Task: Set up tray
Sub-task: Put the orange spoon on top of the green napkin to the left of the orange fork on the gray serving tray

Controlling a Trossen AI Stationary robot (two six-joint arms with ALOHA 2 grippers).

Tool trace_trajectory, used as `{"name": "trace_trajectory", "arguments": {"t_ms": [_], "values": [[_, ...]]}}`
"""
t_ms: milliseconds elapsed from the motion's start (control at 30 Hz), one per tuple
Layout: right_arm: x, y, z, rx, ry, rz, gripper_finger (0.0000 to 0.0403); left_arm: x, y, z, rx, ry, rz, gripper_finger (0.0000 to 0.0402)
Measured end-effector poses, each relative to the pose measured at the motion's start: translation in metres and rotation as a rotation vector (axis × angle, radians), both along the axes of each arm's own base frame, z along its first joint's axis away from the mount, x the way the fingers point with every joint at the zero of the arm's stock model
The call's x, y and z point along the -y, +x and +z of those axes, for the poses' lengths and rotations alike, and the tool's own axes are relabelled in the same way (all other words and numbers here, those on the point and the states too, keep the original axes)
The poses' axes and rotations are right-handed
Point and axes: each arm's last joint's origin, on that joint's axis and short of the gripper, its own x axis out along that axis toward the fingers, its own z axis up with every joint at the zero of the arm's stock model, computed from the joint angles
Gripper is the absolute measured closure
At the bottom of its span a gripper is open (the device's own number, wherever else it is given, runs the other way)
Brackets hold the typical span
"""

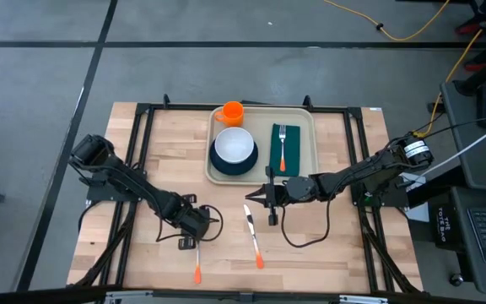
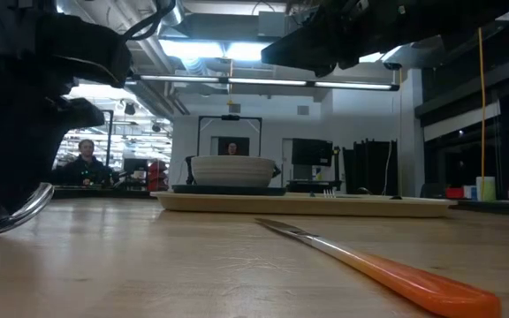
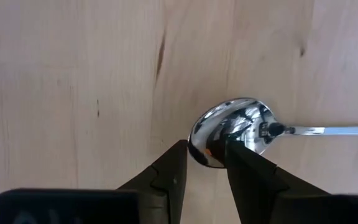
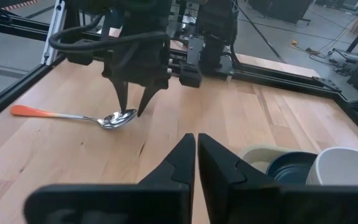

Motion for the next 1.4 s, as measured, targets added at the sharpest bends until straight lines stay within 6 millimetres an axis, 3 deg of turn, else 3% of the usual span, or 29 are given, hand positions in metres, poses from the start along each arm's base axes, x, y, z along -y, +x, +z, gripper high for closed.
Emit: {"name": "trace_trajectory", "arguments": {"t_ms": [333, 533, 767, 1100, 1400], "values": [[0.000, 0.000, 0.000, 0.000, 0.000, 0.000, 0.0398, 0.001, 0.002, -0.005, -0.014, 0.003, -0.006, 0.0300], [0.000, 0.000, 0.000, 0.000, 0.000, 0.000, 0.0383, 0.001, 0.002, -0.005, -0.019, -0.005, -0.041, 0.0305], [0.000, 0.000, 0.000, -0.001, -0.001, 0.000, 0.0396, -0.003, 0.004, -0.004, -0.033, -0.049, -0.017, 0.0382], [0.000, 0.000, 0.000, -0.001, -0.001, 0.000, 0.0386, -0.015, 0.011, -0.003, -0.050, -0.102, 0.043, 0.0398], [0.000, 0.000, 0.000, -0.001, -0.004, 0.000, 0.0390, -0.036, 0.014, 0.006, 0.039, 0.016, 0.193, 0.0401]]}}
